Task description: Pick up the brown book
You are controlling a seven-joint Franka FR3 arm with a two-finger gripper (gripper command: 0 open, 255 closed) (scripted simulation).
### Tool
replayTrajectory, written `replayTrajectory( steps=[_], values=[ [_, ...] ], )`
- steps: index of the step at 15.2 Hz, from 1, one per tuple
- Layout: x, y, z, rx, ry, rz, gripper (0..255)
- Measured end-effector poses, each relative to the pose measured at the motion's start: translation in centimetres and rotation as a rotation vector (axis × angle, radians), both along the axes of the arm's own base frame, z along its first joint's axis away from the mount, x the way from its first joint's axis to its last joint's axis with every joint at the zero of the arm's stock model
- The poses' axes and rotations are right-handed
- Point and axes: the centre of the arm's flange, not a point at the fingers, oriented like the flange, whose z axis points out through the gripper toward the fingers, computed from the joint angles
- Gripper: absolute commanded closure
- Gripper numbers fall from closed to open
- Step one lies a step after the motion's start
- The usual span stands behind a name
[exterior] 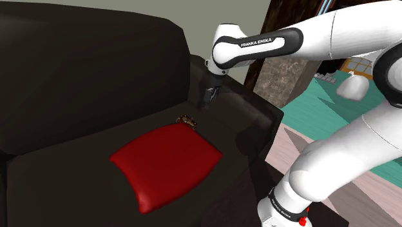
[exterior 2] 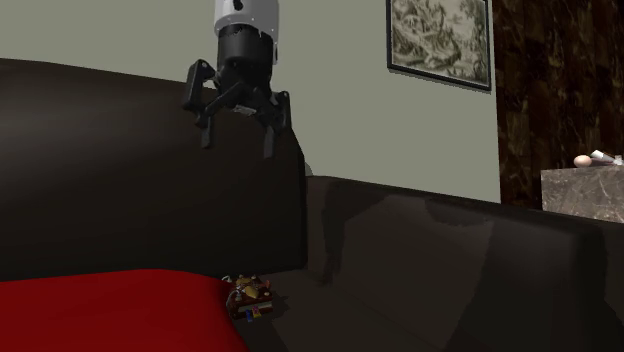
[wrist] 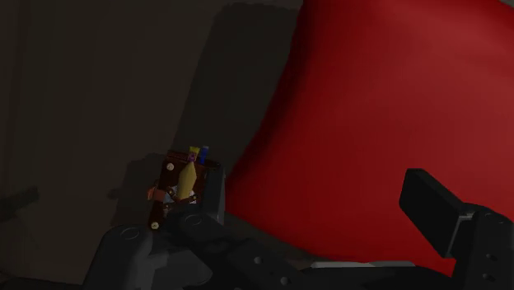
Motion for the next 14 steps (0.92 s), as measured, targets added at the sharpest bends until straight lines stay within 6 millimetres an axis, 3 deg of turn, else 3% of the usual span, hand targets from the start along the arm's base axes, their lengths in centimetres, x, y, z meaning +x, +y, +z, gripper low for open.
replayTrajectory(
  steps=[14],
  values=[
    [15.1, -1.3, -11.9, -0.021, 0.08, 0.15, 0]
  ],
)
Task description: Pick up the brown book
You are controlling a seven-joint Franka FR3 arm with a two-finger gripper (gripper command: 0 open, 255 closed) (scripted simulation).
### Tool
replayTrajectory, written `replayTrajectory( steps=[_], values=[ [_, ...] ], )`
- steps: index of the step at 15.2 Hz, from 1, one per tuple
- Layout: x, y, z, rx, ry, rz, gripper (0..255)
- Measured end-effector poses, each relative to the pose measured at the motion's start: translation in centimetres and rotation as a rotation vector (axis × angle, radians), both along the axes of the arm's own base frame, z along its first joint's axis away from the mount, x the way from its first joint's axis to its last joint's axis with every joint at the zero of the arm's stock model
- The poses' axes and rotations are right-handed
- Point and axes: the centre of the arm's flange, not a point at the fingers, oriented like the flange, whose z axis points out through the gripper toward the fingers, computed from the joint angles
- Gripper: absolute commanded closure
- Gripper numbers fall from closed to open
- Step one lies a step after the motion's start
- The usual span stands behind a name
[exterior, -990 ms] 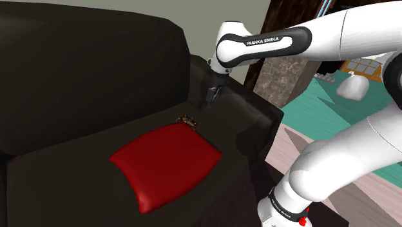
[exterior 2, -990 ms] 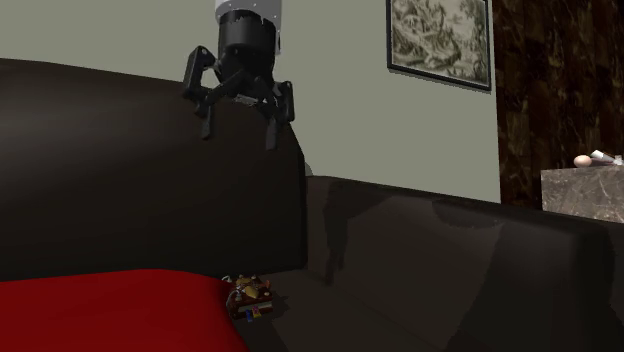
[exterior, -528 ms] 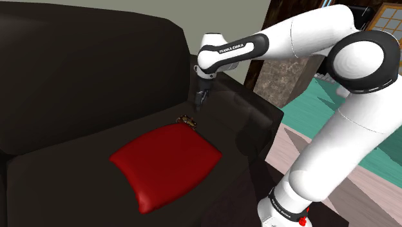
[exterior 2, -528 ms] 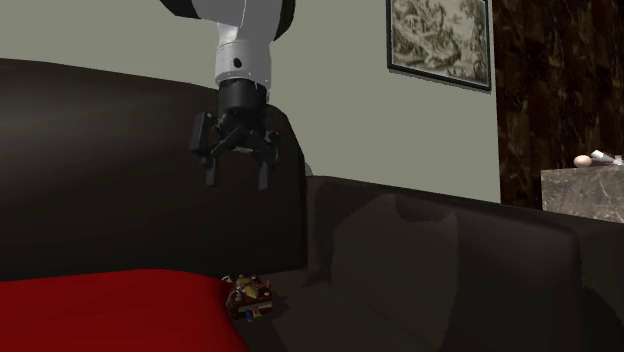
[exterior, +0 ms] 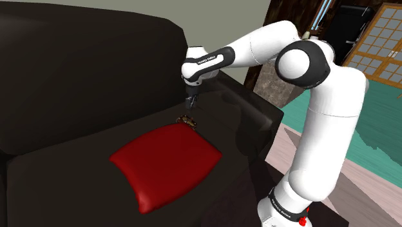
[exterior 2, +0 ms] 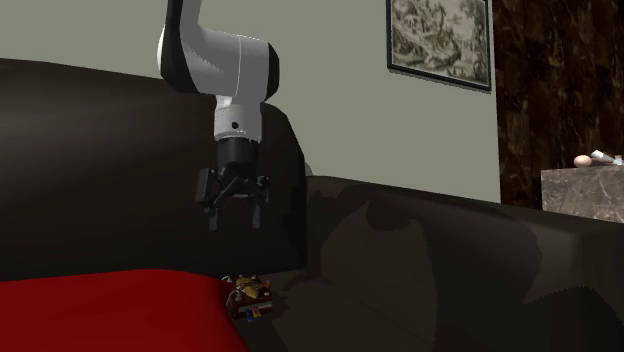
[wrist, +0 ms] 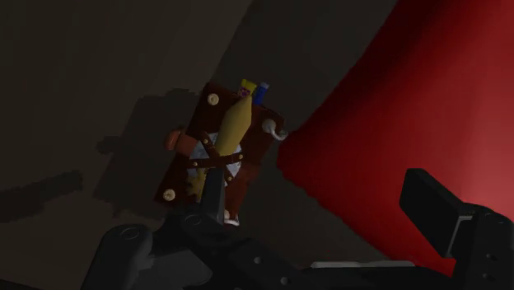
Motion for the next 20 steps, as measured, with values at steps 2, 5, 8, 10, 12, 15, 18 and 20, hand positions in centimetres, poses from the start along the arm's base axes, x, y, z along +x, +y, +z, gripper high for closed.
replayTrajectory(
  steps=[2, 5, 8, 10, 12, 15, 18, 20],
  values=[
    [2.4, -0.1, -1.8, -0.003, 0.012, 0.021, 0],
    [5.2, 0.0, -4.3, -0.007, 0.029, 0.053, 0],
    [8.4, 0.0, -7.3, -0.012, 0.047, 0.086, 0],
    [10.6, 0.1, -9.1, -0.015, 0.058, 0.107, 0],
    [11.4, 0.2, -10.3, -0.016, 0.063, 0.116, 0],
    [11.6, 0.2, -11.9, -0.016, 0.064, 0.119, 0],
    [11.7, 0.3, -13.6, -0.016, 0.064, 0.119, 0],
    [11.6, 0.3, -14.1, -0.016, 0.065, 0.12, 255]
  ],
)
